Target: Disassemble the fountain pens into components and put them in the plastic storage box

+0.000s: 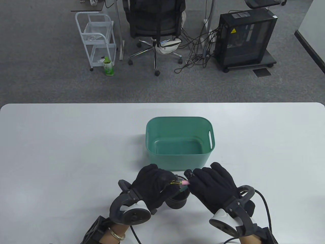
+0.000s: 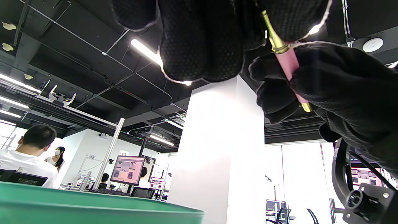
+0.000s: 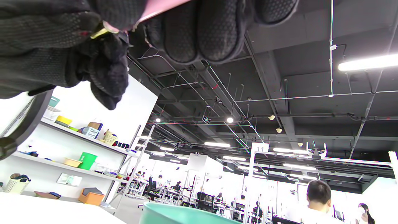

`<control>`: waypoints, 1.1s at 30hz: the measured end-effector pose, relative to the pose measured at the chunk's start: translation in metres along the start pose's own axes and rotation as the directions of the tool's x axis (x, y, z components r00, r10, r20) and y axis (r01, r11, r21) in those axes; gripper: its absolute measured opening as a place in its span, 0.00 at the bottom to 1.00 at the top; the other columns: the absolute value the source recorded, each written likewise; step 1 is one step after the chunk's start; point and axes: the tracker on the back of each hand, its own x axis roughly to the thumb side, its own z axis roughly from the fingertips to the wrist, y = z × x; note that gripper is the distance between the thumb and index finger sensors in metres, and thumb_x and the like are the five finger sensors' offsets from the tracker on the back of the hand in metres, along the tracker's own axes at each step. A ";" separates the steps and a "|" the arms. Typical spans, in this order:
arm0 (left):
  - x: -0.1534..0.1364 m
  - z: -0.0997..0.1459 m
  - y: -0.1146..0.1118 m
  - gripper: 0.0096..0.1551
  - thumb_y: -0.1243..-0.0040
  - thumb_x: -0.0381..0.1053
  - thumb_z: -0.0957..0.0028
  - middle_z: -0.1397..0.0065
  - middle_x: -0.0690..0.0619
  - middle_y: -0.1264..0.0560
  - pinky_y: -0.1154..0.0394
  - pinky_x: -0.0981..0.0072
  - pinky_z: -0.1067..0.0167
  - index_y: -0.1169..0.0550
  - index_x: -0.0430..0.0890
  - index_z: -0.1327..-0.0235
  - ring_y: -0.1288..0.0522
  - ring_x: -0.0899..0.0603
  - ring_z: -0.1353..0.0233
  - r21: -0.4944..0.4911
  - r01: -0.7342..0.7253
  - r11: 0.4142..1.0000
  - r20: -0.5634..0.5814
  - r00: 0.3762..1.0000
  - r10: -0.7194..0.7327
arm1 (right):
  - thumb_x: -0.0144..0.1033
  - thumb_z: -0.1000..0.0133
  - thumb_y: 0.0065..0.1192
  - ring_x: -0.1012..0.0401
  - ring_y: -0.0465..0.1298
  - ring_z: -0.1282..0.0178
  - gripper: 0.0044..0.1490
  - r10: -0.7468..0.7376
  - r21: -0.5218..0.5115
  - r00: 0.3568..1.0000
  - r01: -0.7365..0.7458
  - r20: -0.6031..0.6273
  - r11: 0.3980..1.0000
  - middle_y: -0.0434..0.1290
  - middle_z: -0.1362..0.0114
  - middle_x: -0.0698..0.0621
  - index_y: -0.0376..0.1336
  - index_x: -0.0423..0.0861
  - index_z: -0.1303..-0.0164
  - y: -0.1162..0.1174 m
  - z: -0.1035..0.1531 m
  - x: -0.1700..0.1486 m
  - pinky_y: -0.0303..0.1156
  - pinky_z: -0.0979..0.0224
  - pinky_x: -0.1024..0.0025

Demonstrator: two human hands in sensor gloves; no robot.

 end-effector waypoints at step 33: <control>-0.003 0.000 0.000 0.29 0.57 0.62 0.29 0.58 0.52 0.10 0.26 0.49 0.35 0.13 0.44 0.59 0.13 0.47 0.56 0.020 -0.027 0.999 -0.006 1.000 0.027 | 0.54 0.41 0.56 0.64 0.76 0.36 0.28 -0.001 0.000 1.000 0.001 0.011 1.000 0.76 0.34 0.59 0.69 0.59 0.32 0.000 0.001 0.004 0.64 0.19 0.54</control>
